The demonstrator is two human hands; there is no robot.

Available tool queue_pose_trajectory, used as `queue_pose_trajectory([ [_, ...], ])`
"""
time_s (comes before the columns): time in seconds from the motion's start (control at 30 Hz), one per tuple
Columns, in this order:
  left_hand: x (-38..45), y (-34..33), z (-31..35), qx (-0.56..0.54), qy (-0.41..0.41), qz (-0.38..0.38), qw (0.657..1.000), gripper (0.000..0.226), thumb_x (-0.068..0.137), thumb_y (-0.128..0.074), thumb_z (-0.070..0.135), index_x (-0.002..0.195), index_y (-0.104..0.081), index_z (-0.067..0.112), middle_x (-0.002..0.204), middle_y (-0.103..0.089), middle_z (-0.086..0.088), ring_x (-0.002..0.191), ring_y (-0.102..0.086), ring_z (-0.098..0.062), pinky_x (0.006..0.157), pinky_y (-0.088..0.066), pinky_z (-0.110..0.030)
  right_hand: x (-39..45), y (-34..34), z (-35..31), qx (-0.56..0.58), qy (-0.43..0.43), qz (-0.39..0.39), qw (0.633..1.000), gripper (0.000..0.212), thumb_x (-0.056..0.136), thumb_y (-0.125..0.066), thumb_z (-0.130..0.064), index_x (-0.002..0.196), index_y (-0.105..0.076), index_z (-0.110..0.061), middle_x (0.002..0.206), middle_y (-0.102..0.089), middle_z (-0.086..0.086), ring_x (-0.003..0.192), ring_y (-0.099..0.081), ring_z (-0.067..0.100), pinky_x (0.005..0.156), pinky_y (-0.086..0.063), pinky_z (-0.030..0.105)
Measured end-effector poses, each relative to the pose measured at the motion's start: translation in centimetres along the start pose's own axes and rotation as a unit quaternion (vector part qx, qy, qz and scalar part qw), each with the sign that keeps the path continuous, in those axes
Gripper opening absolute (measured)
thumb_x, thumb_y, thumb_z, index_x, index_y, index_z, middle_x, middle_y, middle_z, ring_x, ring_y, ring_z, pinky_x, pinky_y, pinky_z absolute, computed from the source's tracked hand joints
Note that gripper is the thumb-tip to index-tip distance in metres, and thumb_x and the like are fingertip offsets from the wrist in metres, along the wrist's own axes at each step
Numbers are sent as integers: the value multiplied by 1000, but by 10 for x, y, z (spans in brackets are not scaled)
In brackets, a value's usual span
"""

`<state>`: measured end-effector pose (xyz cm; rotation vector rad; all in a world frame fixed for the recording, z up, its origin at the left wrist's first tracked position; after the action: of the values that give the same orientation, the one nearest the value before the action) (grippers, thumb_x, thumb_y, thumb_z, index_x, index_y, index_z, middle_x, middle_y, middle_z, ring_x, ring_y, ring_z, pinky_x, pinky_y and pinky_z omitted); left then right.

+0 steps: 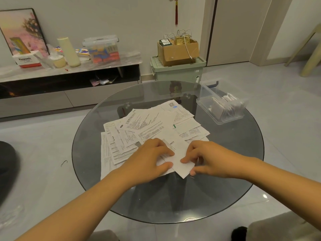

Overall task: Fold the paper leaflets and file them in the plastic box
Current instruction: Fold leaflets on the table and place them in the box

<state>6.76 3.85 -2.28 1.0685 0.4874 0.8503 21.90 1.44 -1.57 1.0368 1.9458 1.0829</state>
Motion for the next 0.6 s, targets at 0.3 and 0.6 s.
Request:
queue_pose_trajectory([
  [0.3, -6, 1, 0, -78, 12, -79, 994, 37, 78, -63, 59, 109, -64, 40, 119, -46, 23, 115, -39, 4, 96, -32, -15, 0, 14, -5, 82, 37, 43, 995, 11, 81, -71, -31, 89, -75, -25, 95, -64, -12, 85, -56, 3, 75, -46, 14],
  [0.6, 0, 5, 1, -112, 50, 24, 992, 26, 84, -64, 42, 97, -69, 20, 97, -63, 8, 90, -55, -8, 81, -47, -27, 18, 19, -4, 273, -63, 56, 958, 24, 92, -55, -29, 98, -71, -12, 92, -70, 2, 72, -61, 2, 72, -52, 21],
])
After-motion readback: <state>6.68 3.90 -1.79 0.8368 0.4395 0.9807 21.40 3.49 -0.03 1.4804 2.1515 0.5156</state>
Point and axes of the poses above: each hand's wrist, its own x-axis towards the middle knuckle, its own y-axis out of the back of the hand, z = x × y, the point moved 6 cm from there along x, towards the middle knuckle
